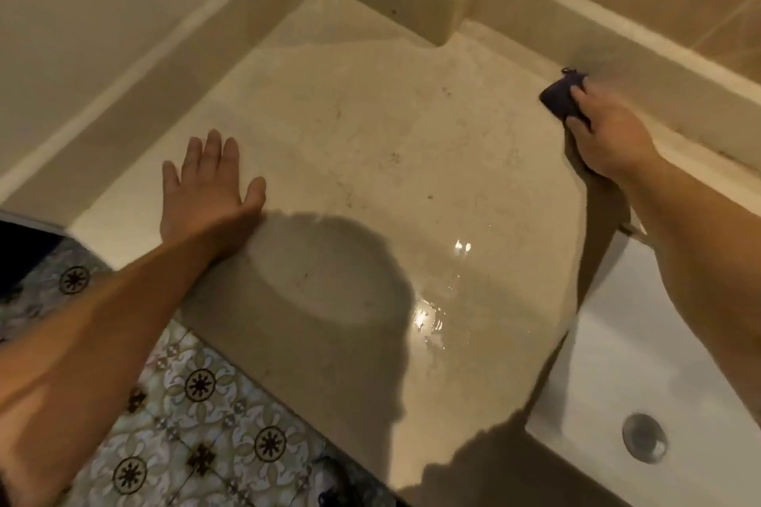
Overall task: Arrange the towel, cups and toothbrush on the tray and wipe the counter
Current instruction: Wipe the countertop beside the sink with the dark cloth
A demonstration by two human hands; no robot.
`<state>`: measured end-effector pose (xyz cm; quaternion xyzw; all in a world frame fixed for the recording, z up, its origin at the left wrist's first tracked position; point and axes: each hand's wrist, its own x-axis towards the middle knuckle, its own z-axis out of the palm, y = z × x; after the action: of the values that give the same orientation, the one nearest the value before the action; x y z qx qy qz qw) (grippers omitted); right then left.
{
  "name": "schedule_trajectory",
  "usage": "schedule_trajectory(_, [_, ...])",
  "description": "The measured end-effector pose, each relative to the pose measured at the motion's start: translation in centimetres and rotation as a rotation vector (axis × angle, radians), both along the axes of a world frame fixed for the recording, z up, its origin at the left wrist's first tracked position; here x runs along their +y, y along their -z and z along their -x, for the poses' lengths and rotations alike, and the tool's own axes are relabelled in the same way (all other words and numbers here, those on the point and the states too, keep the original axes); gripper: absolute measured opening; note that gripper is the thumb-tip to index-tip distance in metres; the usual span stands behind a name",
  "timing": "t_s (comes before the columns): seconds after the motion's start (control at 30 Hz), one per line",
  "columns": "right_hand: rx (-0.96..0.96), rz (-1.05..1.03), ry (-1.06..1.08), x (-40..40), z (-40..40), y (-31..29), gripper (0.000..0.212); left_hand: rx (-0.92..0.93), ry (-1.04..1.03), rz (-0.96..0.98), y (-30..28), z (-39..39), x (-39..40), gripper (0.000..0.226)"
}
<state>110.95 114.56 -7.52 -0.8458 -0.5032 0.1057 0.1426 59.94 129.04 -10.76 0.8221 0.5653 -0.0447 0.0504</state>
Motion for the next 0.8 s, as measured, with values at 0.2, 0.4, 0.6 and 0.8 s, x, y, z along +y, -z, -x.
schedule_trajectory(0.2, [-0.08,-0.016,-0.26,-2.5,5.4,0.7,0.046,-0.019,0.003,-0.002,-0.5,-0.2,-0.1,0.072])
schedule_trajectory(0.4, [0.082,-0.07,-0.572,-16.3,25.7,-0.5,0.044,-0.024,0.028,0.018,-0.9,-0.4,-0.3,0.074])
schedule_trajectory(0.6, [0.082,-0.054,-0.614,-23.0,37.4,-1.3,0.05,0.012,0.032,0.057,-0.7,0.0,-0.2,0.08])
schedule_trajectory(0.8, [0.734,-0.1,-0.266,-25.7,41.8,-2.6,0.053,-0.003,0.05,0.08,-0.8,0.3,-0.3,0.079])
